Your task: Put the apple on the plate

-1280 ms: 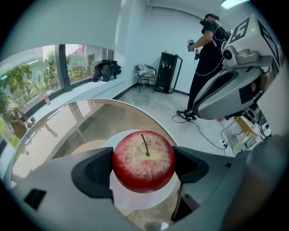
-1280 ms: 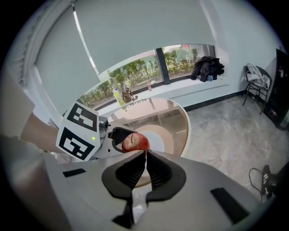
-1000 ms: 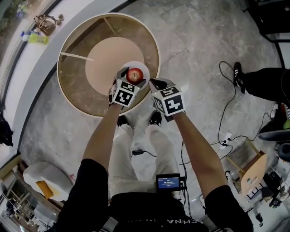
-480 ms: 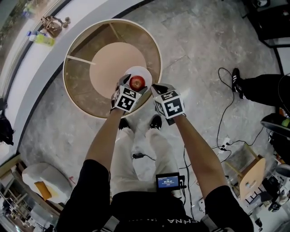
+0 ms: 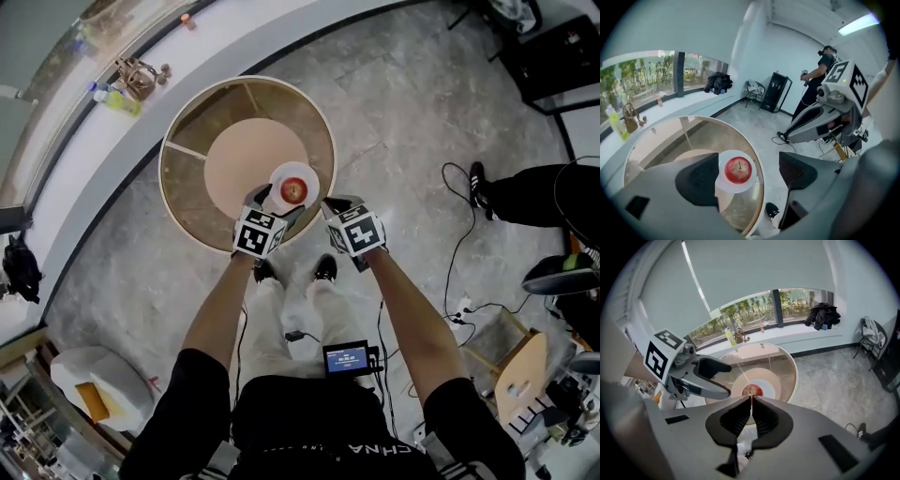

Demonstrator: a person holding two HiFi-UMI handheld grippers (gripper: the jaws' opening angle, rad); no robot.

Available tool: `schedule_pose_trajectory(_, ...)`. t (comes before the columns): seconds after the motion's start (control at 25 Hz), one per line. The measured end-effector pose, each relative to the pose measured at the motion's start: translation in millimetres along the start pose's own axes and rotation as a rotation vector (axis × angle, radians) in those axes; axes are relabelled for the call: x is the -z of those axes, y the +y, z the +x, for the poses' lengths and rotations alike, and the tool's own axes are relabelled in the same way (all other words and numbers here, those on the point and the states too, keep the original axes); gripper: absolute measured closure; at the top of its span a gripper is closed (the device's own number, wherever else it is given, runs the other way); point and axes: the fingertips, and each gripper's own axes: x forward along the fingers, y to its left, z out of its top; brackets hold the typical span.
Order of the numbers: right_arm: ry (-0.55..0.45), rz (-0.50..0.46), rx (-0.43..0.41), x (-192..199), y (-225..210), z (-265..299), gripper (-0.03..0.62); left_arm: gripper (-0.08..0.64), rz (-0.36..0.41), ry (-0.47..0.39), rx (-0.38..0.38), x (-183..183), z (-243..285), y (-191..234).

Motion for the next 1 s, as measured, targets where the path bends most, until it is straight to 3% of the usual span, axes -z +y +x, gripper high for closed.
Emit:
schedule_pose_trajectory(0.2, -0.026, -0.082, -0.006, -41, 40, -79, 0.56, 0.173, -0.032, -0.05, 0.006, -47, -107, -28)
schedule_pose_trajectory(0.24, -0.041, -0.079, -0.009, -49, 48, -97, 0.56, 0.212, -0.034, -0.073, -0.021, -57, -130, -30)
schedule_pose_trajectory(0.28, -0.058, -0.069, -0.012, -56, 56, -114, 0.56, 0.338, -0.037, -0.1, -0.055, -67, -153, -31)
schedule_pose_trajectory(0.32, -0.076, -0.056, -0.016, -63, 63, -130, 0.56, 0.42, -0.042, -0.126, -0.086, -75, -175, -30)
schedule_pose_trajectory(0.4, -0.11, -0.043, -0.012, -76, 75, -156, 0.56, 0.492, -0.069, -0.167, -0.099, -89, -209, -33)
schedule_pose_trajectory(0.48, -0.149, -0.033, -0.001, -92, 83, -177, 0.56, 0.534, -0.104, -0.181, -0.033, -97, -228, -46)
schedule_pose_trajectory(0.64, -0.224, -0.029, -0.02, -114, 95, -201, 0.56, 0.543, -0.091, -0.164, 0.063, -97, -235, -77)
schedule_pose_trajectory(0.84, -0.222, -0.095, -0.003, -114, 83, -215, 0.56, 0.543, -0.022, -0.132, 0.033, -109, -224, -93)
schedule_pose_trajectory(1.0, -0.22, -0.113, 0.004, -104, 72, -222, 0.56, 0.543, -0.018, -0.068, 0.015, -106, -219, -102)
